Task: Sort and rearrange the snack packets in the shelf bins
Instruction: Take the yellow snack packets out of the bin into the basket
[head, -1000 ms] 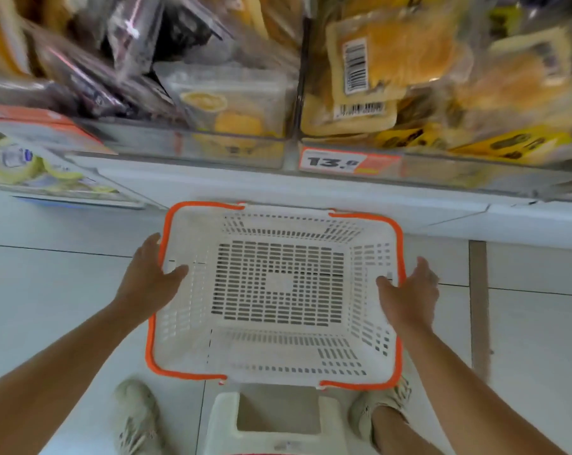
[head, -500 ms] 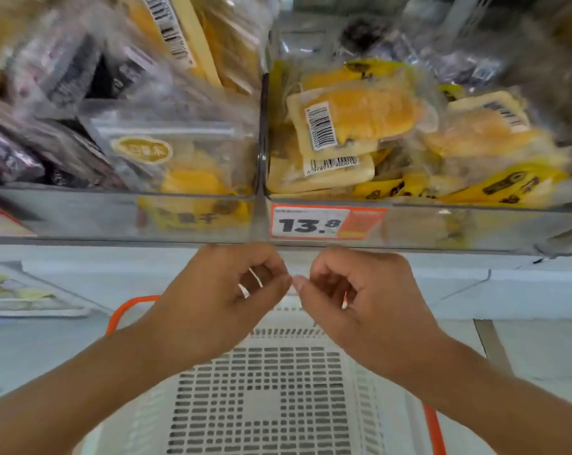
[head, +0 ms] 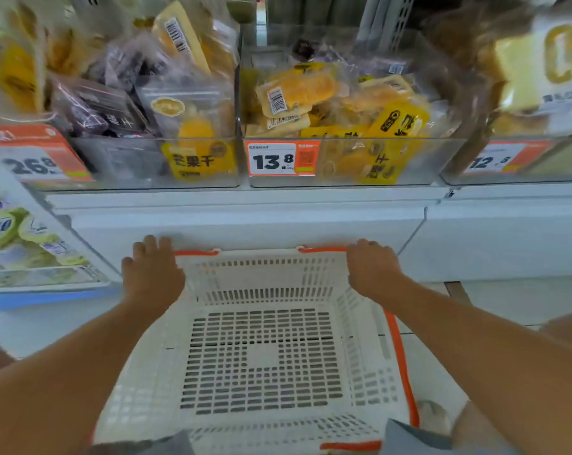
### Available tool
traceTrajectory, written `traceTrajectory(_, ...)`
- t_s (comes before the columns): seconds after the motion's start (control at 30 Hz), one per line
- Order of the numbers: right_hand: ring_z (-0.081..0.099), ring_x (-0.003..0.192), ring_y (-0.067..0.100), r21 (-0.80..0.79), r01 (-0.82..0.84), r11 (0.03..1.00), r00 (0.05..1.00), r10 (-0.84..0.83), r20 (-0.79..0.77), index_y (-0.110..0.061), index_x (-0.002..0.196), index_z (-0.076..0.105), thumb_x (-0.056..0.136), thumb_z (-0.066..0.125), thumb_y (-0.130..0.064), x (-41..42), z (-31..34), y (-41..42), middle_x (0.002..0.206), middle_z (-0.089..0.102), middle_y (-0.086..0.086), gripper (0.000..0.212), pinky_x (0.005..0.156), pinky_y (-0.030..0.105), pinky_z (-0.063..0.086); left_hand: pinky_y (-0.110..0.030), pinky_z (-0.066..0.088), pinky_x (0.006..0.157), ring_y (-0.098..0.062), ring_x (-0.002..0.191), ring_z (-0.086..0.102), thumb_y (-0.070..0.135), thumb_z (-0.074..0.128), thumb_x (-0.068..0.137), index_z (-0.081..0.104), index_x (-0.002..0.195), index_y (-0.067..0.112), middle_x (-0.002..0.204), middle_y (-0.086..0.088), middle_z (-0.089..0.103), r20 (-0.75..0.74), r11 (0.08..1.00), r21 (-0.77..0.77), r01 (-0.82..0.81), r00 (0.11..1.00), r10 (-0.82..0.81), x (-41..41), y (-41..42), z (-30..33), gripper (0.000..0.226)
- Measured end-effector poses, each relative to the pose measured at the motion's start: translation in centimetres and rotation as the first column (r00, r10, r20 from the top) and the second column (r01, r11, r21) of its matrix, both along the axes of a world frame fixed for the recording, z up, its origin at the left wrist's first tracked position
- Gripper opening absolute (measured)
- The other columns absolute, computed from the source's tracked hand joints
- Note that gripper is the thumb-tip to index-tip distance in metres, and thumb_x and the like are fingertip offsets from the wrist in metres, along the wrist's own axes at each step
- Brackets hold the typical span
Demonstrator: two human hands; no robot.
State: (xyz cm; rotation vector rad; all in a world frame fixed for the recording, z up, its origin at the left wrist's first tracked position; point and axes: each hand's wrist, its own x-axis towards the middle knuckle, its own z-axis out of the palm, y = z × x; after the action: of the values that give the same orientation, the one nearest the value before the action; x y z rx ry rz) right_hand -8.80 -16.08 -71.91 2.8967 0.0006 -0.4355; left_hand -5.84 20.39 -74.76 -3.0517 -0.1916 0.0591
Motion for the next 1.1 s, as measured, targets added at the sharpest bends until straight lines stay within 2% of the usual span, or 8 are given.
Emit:
traceTrajectory(0.1,0.05,0.119,0.033,0.106,0.213,0.971,0.973,-0.221,0.071,-0.008,0.138,0.033,0.095,0.058,-0.042,-1.4,-2.2,-3.6,0.135,0.042,0.013,0.061,0.084,0.045,0.05,-0.058,0.027,0.113,-0.045,0.141,0.023,0.047,0.062,0.089,0.02,0.151,-0.004,0.154,-0.029,0.021,-0.203,0.856,-0.119,-0.503,0.856,0.475,-0.5,4.4,-2.1,0.09)
traceTrajectory(0.17,0.059,0.108,0.038,0.304,0.4,0.865,0.916,-0.361,-0.176,-0.004,0.132,0.037,0.1,0.053,-0.036,-1.6,-2.6,-4.8,0.127,0.051,0.018,0.049,0.073,0.045,0.056,-0.051,0.04,0.104,-0.045,0.126,0.047,0.037,0.056,0.098,0.035,0.144,-0.011,0.14,-0.033,0.042,-0.448,0.732,-0.278,-0.623,0.757,0.475,-0.3,4.6,-2.7,0.07)
traceTrajectory(0.27,0.069,0.088,0.035,0.364,0.49,0.792,0.861,-0.374,-0.346,0.004,0.112,0.054,0.101,0.048,-0.013,-1.4,-2.4,-6.1,0.102,0.063,0.019,0.021,0.068,0.042,0.061,-0.046,0.058,0.071,-0.039,0.076,0.068,0.012,0.052,0.099,0.055,0.113,-0.015,0.085,-0.027,0.064,-0.453,0.694,-0.419,-0.586,0.797,0.399,-0.2,2.7,-2.4,0.031)
traceTrajectory(0.47,0.063,0.113,0.033,0.038,0.458,0.888,0.87,-0.44,-0.224,0.001,0.122,0.057,0.097,0.051,-0.013,-1.7,-2.7,-13.1,0.125,0.063,0.018,0.028,0.082,0.034,0.049,-0.044,0.059,0.08,-0.035,0.083,0.071,0.022,0.043,0.105,0.055,0.113,-0.005,0.097,-0.024,0.068,-0.557,0.796,-0.482,-0.367,0.829,0.045,-0.6,-2.8,-2.0,0.031)
traceTrajectory(0.63,0.056,0.123,0.029,0.113,0.364,0.925,0.906,-0.323,-0.275,-0.005,0.119,0.061,0.101,0.052,-0.044,0.0,2.5,-11.3,0.131,0.055,0.017,0.044,0.09,0.03,0.046,-0.033,0.05,0.083,-0.025,0.101,0.062,0.051,0.051,0.098,0.058,0.12,0.011,0.115,-0.008,0.065,-0.359,0.974,-0.205,0.095,0.918,-0.166,0.7,-5.4,4.9,0.046)
traceTrajectory(0.77,0.063,0.081,0.009,0.678,-0.179,0.713,0.937,-0.088,0.339,-0.012,0.097,0.07,0.089,0.073,-0.029,2.0,14.6,-6.4,0.089,0.069,0.001,0.019,0.072,0.026,0.048,-0.035,0.056,0.072,-0.015,0.083,0.064,0.05,0.057,0.094,0.061,0.091,0.032,0.089,0.011,0.067,0.181,0.784,-0.223,0.58,0.814,-0.551,1.6,-11.8,17.7,0.019)
traceTrajectory(0.87,0.059,0.09,0.011,0.361,-0.494,0.791,0.755,0.185,0.629,-0.019,0.111,0.068,0.089,0.074,-0.027,2.3,19.0,-4.3,0.099,0.066,-0.005,0.024,0.077,0.026,0.049,-0.039,0.055,0.076,-0.02,0.096,0.063,0.04,0.061,0.094,0.063,0.115,0.028,0.11,0.007,0.064,0.421,0.699,-0.073,0.711,0.657,-0.625,1.9,-13.5,22.7,0.024)
traceTrajectory(1.1,0.067,0.086,0.025,-0.052,-0.343,0.938,0.759,0.309,0.573,-0.028,0.094,0.063,0.094,0.063,-0.036,5.3,17.3,-4.5,0.089,0.068,-0.004,0.008,0.081,0.038,0.044,-0.042,0.056,0.058,-0.025,0.089,0.056,0.023,0.086,0.074,0.06,0.116,0.022,0.102,0.002,0.064,0.384,0.695,0.197,0.691,0.598,-0.703,6.1,-11.7,18.6,0.049)
